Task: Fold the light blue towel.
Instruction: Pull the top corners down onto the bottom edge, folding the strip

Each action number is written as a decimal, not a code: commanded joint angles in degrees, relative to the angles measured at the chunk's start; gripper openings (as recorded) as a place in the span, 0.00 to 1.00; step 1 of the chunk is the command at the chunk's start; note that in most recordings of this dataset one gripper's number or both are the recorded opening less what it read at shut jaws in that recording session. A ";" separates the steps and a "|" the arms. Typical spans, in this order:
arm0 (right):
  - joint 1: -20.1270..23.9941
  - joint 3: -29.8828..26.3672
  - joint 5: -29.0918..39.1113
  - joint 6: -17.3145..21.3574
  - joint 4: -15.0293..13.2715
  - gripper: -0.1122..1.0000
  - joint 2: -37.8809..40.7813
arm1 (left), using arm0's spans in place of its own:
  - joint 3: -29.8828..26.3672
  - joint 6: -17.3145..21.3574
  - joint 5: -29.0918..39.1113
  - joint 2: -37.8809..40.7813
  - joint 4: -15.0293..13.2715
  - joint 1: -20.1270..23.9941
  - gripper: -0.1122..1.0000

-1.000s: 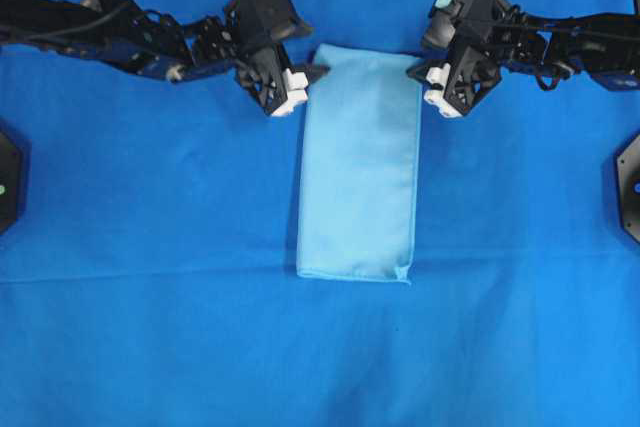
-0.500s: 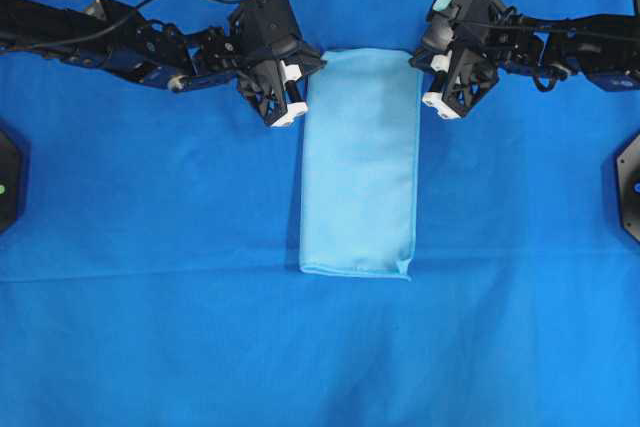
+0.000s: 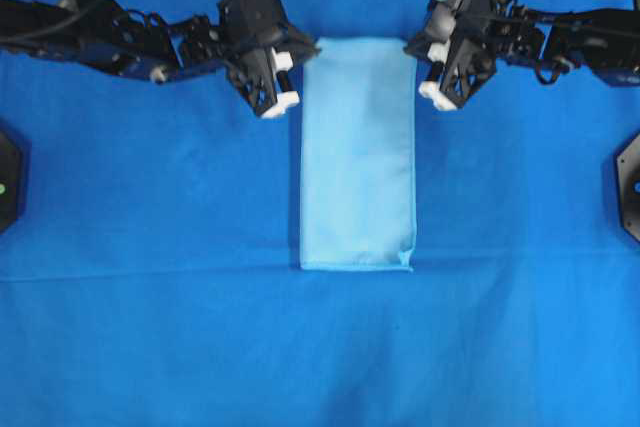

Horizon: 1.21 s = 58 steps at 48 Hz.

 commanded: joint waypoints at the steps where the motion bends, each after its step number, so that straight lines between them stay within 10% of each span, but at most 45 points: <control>1: -0.09 -0.53 0.26 0.09 -0.09 0.13 -2.02 | -0.35 0.44 -0.18 -1.93 0.00 0.18 0.13; 23: 5.54 0.44 7.12 1.32 0.18 0.13 -9.76 | 1.93 1.49 0.09 -5.62 0.09 -3.34 0.13; 58: 31.46 3.69 17.75 9.67 4.66 0.13 -15.73 | 6.42 -0.53 6.77 -11.43 -0.18 -27.60 0.13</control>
